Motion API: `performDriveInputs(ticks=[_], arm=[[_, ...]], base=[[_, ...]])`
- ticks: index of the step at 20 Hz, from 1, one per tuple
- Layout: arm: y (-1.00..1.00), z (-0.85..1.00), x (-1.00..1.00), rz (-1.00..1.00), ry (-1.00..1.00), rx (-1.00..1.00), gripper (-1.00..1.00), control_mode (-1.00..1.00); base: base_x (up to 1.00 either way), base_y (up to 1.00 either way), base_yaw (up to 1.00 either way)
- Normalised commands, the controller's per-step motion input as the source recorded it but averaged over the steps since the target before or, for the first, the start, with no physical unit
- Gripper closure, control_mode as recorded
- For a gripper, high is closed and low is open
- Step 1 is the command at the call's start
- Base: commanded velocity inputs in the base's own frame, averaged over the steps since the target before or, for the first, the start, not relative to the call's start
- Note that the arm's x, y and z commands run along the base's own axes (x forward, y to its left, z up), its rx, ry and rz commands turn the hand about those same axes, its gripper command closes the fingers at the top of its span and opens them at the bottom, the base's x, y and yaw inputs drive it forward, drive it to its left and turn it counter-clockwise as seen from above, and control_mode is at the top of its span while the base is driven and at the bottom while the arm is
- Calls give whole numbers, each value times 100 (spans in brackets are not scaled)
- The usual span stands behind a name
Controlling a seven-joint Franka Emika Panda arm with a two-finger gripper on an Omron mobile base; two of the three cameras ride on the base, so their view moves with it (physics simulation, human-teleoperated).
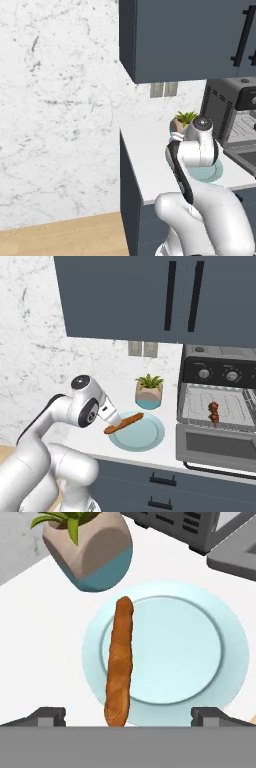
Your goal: Pick up the kebab skewer and baguette bread, and place them inside the toaster oven. Close the toaster oven door and start by setting the timer.
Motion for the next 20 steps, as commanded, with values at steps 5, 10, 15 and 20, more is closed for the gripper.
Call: performDriveInputs(ticks=[5, 10, 15, 20], arm=[[-9, -30, 34, 5, 1, 8, -100, -100], [-7, -50, 27, 4, 1, 2, -100, -100], [0, -54, 12, 0, 6, 0, -100, -100], [0, -57, 18, 0, 8, 0, -100, -100]], base=[[0, 0, 0], [0, 0, 0], [0, 0, 0], [0, 0, 0]])
